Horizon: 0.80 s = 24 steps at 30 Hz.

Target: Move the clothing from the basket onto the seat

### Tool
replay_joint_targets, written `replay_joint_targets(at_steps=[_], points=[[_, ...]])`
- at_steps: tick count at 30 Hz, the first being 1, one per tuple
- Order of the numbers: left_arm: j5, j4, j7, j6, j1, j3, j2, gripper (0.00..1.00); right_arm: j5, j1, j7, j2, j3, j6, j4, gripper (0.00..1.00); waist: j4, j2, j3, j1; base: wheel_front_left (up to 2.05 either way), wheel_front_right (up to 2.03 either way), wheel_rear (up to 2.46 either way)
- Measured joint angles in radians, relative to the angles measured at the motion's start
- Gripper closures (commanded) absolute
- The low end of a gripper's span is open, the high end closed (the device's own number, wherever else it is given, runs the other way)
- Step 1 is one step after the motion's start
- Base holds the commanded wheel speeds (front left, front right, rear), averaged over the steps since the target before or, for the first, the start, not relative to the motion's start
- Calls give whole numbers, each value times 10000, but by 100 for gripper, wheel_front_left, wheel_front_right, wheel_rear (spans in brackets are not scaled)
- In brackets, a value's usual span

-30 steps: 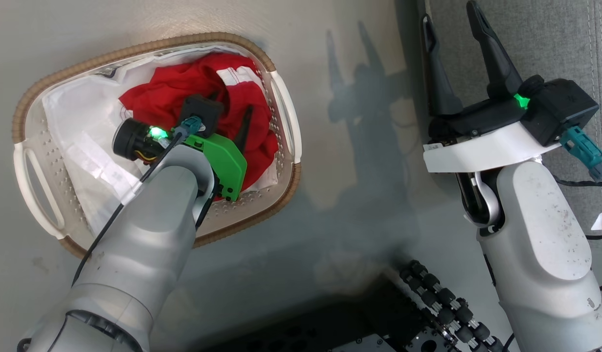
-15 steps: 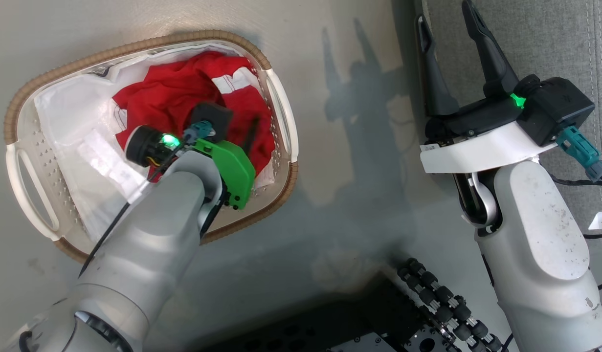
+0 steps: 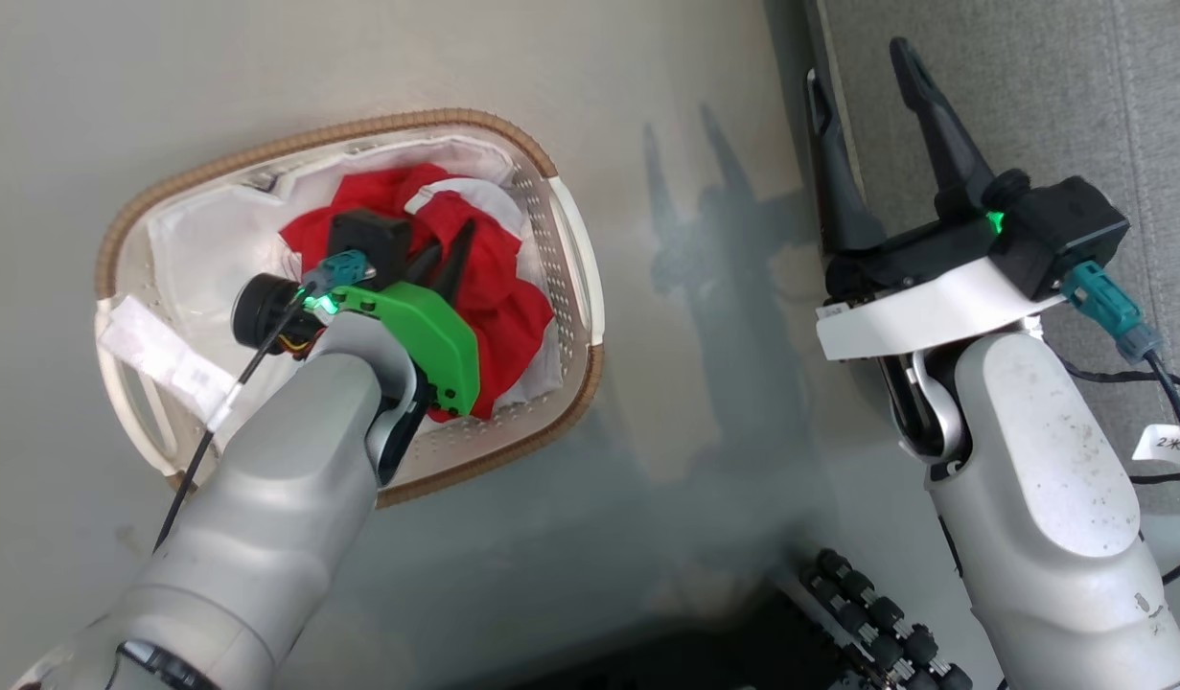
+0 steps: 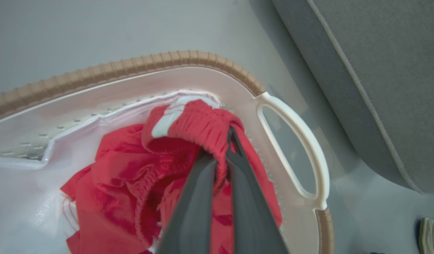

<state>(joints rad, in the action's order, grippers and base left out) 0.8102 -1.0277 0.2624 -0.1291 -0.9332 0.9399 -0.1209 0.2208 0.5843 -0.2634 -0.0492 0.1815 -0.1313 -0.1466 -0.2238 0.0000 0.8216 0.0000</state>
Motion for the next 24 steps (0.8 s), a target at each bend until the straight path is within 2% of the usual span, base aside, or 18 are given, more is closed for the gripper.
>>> replay_joint_targets(at_steps=[12,24], points=[[-1436,1802,15,0,2384,-2594,-403,100,71,-960,0,2,88,0,-665,0,394,0,-1886,0,0,0,0],[-3003,3868,13,0,4144,-4180,-71,100,-90,-2040,0,6,138,0,-1198,0,1022,0,-3895,-1,0,0,0]])
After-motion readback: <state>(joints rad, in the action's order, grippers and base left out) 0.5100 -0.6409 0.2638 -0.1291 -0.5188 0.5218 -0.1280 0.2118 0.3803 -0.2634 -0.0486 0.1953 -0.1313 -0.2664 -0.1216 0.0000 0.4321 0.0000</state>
